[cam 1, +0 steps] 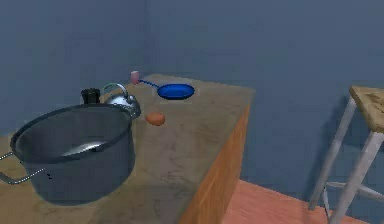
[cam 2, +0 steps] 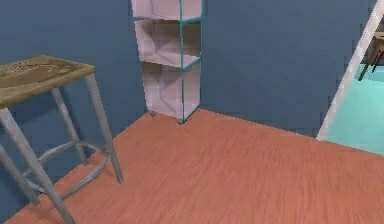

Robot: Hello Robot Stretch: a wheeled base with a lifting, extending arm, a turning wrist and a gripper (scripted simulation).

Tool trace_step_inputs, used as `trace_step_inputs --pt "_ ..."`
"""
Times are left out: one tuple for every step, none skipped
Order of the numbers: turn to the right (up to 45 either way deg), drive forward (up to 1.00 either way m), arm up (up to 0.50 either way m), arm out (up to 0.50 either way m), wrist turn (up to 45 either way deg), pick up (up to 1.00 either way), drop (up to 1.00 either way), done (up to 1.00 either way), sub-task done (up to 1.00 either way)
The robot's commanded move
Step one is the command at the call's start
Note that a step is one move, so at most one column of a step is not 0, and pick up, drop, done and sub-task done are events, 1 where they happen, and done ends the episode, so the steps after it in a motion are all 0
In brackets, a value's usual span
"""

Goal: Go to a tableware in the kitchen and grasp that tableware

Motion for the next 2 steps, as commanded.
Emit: trace_step_inputs --pt "-18.0 0.00 0.00 0.00 0.0 0.00 0.00 0.00 0.00" --pt "-45.0 0.00 0.00 0.00 0.0 0.00 0.00 0.00 0.00"
